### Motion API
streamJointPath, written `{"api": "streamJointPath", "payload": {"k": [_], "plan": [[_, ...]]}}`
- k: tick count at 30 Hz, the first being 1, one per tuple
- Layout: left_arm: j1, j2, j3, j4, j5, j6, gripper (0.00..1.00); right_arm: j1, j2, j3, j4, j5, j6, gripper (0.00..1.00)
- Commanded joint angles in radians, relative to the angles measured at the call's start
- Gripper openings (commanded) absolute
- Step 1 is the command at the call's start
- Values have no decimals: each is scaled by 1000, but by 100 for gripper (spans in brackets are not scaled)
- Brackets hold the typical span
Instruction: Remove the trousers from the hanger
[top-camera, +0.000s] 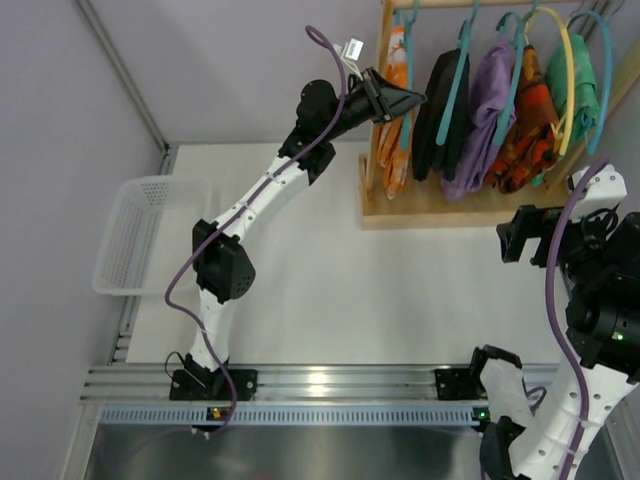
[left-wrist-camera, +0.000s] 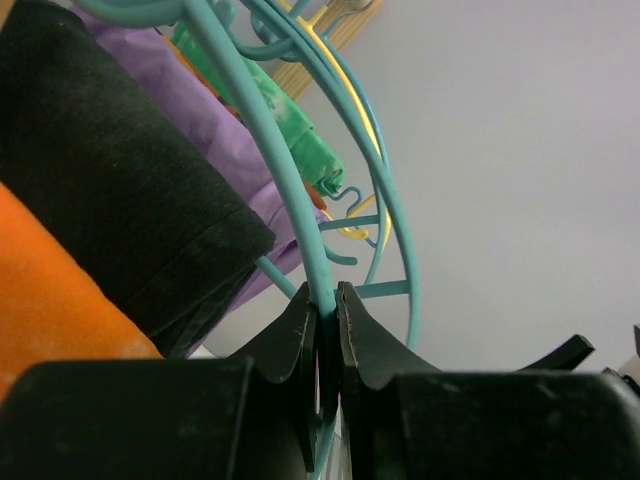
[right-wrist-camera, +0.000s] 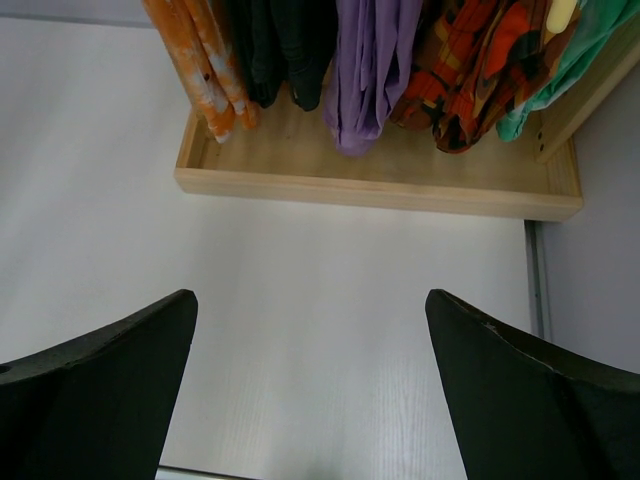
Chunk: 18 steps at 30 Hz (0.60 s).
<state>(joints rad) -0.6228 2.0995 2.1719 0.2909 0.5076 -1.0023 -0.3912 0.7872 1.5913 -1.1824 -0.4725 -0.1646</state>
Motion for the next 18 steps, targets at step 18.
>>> {"api": "streamJointPath", "payload": {"k": [18], "plan": [[-21, -10, 287, 160, -7, 123, 0, -9, -19, -11, 55, -25, -7, 99]]}}
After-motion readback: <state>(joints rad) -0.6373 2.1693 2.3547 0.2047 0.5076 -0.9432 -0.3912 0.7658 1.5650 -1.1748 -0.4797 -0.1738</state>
